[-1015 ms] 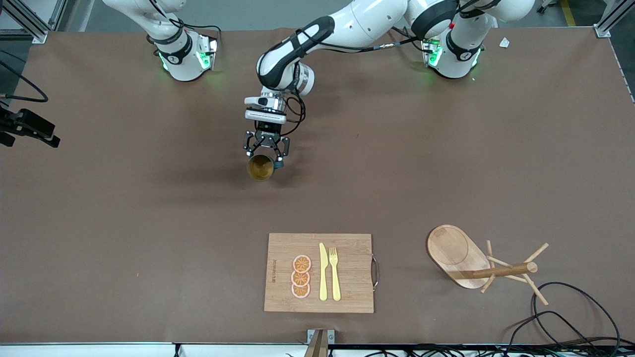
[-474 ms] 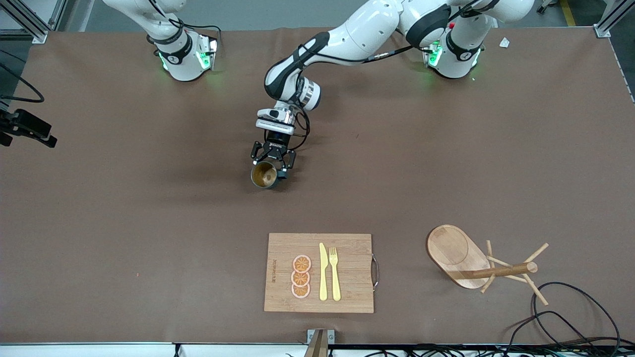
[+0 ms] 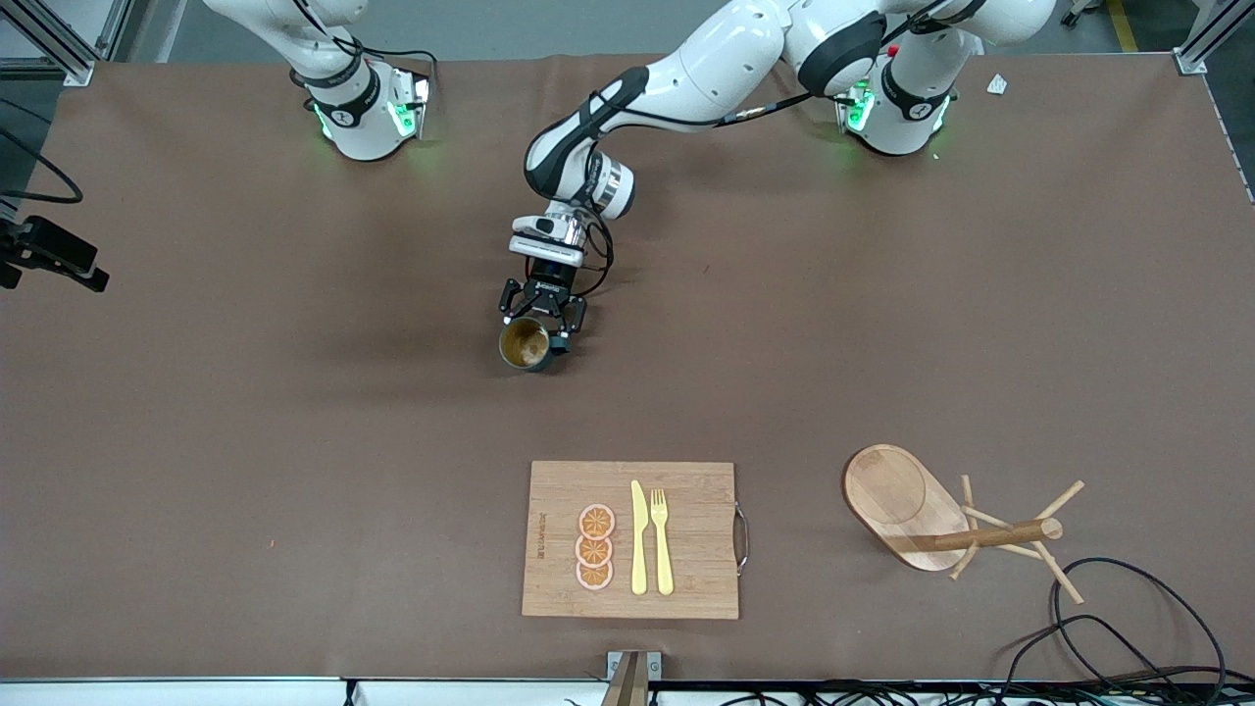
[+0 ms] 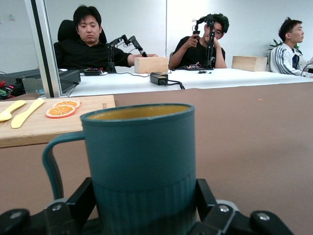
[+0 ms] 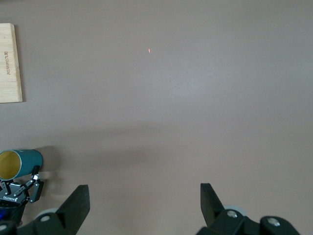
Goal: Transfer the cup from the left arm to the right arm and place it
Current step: 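Open the left gripper and release the mug upright on the table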
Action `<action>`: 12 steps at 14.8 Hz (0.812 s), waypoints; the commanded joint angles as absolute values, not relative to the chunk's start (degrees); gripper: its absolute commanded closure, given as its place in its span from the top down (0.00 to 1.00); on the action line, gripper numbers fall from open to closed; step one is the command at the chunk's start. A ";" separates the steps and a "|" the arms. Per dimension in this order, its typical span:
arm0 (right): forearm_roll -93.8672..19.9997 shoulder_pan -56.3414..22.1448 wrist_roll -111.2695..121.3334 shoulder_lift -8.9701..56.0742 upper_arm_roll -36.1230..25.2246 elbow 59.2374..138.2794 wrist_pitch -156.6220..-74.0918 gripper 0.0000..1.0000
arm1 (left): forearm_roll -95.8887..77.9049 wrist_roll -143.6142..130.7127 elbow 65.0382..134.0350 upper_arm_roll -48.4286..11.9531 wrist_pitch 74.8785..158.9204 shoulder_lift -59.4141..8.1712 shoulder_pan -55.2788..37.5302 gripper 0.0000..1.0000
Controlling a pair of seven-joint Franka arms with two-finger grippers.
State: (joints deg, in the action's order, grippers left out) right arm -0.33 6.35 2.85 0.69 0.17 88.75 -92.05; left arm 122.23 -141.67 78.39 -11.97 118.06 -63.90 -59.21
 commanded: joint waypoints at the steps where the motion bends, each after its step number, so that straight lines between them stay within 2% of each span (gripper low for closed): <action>1: -1.49 7.73 3.78 -0.09 1.05 89.74 -92.55 1.00 | 122.09 -142.65 77.61 -12.39 117.16 -65.04 -59.85 1.00; 6: -1.49 7.82 3.78 0.09 1.05 89.91 -92.64 1.00 | 108.39 -142.56 77.96 -13.18 114.53 -64.25 -64.41 1.00; 10: -1.58 7.73 3.78 0.09 1.05 89.91 -92.64 1.00 | 95.14 -142.29 77.96 -13.36 113.04 -60.57 -66.79 1.00; 12: -1.50 7.73 3.78 0.09 1.05 89.91 -92.64 1.00 | 86.35 -141.77 77.70 -13.36 106.91 -58.55 -67.41 1.00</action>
State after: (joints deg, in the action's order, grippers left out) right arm -0.46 6.41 2.86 0.69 0.18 89.11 -92.05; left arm 92.94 -142.00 76.90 -13.48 110.82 -61.69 -67.25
